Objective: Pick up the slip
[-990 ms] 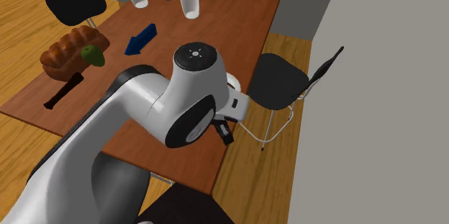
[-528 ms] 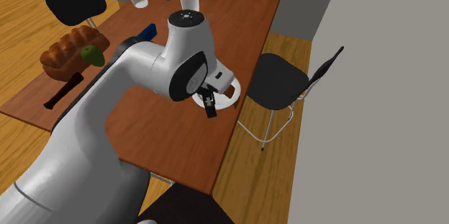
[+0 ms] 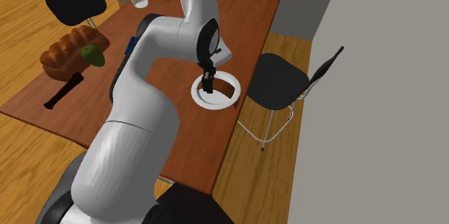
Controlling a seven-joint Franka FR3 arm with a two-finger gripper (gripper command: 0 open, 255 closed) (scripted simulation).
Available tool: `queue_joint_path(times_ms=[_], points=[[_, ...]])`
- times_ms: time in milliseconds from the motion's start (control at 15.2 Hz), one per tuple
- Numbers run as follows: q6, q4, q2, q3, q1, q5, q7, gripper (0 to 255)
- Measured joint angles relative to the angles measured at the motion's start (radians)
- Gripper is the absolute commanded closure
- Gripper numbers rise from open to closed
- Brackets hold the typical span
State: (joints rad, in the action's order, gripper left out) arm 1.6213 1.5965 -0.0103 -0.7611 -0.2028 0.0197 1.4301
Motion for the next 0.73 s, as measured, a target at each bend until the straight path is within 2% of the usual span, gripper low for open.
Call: queue_joint_path(times_ms=[66, 198, 660, 726], points=[[-0.028, -0.080, 0.083, -0.023, 0.021, 0.053, 0.074, 0], [-0.041, -0.130, 0.147, -0.030, 0.047, 0.095, 0.151, 0], [0.048, -0.038, 0.146, -0.026, 0.042, 0.093, 0.170, 0], [0.052, -0.034, 0.145, -0.026, 0.042, 0.093, 0.170, 255]])
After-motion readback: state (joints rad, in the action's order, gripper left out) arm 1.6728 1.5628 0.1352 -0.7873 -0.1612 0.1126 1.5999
